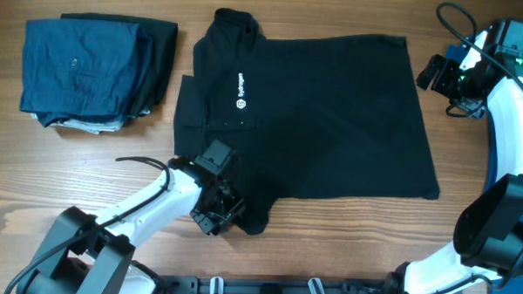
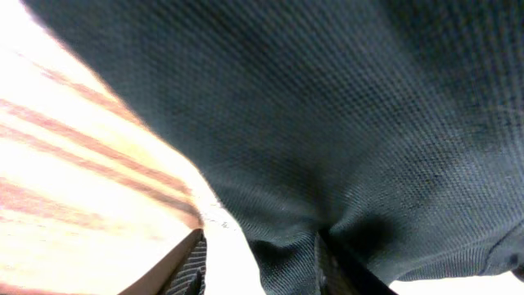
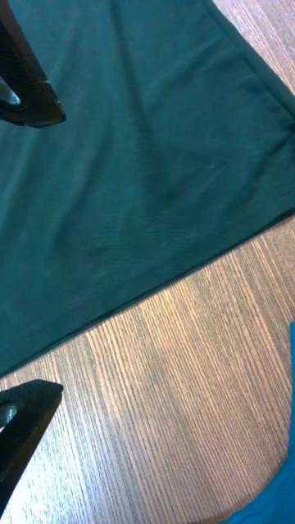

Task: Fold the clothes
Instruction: 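Lift the left sleeve and fold it up-right toward the shirt center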

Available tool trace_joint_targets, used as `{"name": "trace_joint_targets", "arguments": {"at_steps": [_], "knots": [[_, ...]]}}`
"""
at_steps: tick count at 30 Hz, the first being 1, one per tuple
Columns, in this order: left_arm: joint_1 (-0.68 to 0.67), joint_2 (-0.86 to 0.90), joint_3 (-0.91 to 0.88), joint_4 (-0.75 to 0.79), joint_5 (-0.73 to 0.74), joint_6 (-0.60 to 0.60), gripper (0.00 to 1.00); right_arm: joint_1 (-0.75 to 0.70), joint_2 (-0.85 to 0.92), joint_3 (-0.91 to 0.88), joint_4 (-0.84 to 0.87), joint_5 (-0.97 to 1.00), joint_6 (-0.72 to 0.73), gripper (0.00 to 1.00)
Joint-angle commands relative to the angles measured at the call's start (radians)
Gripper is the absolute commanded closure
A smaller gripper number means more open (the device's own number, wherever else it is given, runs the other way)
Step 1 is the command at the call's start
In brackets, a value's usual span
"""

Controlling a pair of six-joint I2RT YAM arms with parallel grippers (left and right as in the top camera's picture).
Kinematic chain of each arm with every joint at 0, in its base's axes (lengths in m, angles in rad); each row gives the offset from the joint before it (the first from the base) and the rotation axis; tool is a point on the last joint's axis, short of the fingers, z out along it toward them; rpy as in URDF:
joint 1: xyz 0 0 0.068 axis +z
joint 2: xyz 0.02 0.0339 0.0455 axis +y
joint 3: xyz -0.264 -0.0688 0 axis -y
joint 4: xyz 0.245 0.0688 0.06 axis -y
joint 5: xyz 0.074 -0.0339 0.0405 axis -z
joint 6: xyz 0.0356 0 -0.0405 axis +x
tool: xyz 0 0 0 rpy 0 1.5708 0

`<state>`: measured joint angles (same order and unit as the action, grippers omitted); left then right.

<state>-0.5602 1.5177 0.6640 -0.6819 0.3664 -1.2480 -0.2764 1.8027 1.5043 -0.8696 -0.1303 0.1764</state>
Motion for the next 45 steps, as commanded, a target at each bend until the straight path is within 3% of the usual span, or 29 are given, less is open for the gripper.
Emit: {"name": "trace_joint_targets", "arguments": {"at_steps": [1, 6, 13, 18, 24, 29, 37, 41, 45], "knots": [[-0.015, 0.003, -0.012, 0.029, -0.028, -0.043, 0.70, -0.002, -0.007, 0.008, 0.002, 0.002, -0.017, 0.00], [-0.015, 0.003, -0.012, 0.041, -0.069, -0.043, 0.76, -0.002, -0.007, 0.008, 0.002, 0.002, -0.017, 0.00], [-0.015, -0.007, -0.007, 0.044, -0.063, 0.015, 0.96, -0.002, -0.007, 0.008, 0.002, 0.002, -0.017, 0.00], [-0.015, -0.068, 0.046, 0.002, -0.065, 0.179, 0.96, -0.002, -0.007, 0.008, 0.002, 0.002, -0.017, 0.00], [-0.015, -0.130, 0.142, -0.120, -0.227, 0.319, 0.96, -0.002, -0.007, 0.008, 0.002, 0.002, -0.017, 0.00], [-0.019, -0.093, 0.141, -0.065, -0.283, 0.358, 0.96, -0.002, -0.007, 0.008, 0.002, 0.002, -0.017, 0.00], [-0.008, 0.037, 0.143, 0.160, -0.305, 0.415, 0.96, -0.002, -0.007, 0.008, 0.002, 0.002, -0.016, 0.00], [0.002, 0.025, 0.186, 0.133, -0.305, 0.415, 0.96, -0.002, -0.007, 0.008, 0.002, 0.002, -0.017, 0.00], [0.002, 0.012, 0.296, -0.013, -0.308, 0.438, 0.96, -0.002, -0.007, 0.008, 0.002, 0.002, -0.016, 0.00]]}}
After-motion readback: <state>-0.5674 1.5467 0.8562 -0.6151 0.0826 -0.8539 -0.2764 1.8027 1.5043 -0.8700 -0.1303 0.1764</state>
